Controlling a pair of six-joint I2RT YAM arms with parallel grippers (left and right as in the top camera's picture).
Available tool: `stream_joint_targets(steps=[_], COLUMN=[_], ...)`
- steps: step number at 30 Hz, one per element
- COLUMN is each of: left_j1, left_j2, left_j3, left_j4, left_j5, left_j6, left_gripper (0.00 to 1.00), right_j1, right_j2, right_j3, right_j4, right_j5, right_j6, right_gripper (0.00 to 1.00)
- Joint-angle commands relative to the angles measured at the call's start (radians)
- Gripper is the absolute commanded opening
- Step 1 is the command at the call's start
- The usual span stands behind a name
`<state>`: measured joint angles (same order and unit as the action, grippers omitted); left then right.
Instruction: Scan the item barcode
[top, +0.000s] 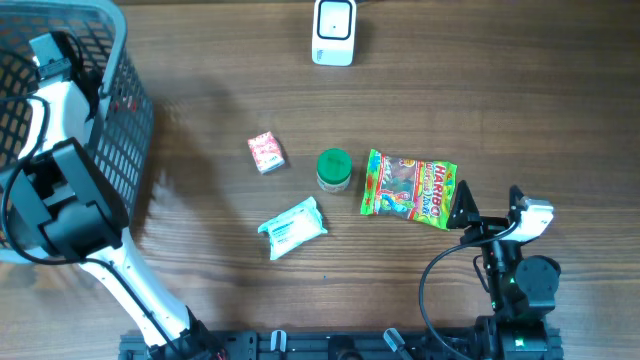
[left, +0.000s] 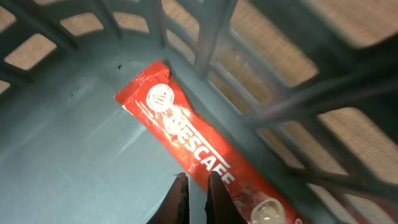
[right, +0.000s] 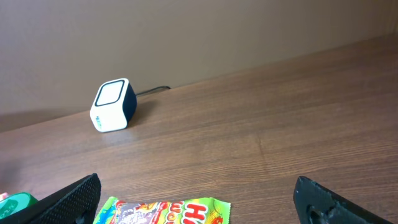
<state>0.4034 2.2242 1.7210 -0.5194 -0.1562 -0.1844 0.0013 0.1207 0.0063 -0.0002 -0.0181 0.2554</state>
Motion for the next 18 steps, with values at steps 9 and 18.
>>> stream_joint_targets(steps=[9,18], left_j1=[-0.008,0.042], left_j2=[-0.032,-0.174], left_j3=[-0.385,-0.484], left_j4=[0.468,0.303], left_j5=[0.034,0.012], left_j6=[-0.182,-0.295], left_gripper=[0.04,0.04], right_j1=[0.004,0.004], right_j2=[0.0,0.0], right_j3=[-0.001,-0.001], right_j4=[0.005,0.005], right_j5=[-0.005,-0.005], right_j6=[-0.017,-0.017], right_gripper=[1.0,1.0])
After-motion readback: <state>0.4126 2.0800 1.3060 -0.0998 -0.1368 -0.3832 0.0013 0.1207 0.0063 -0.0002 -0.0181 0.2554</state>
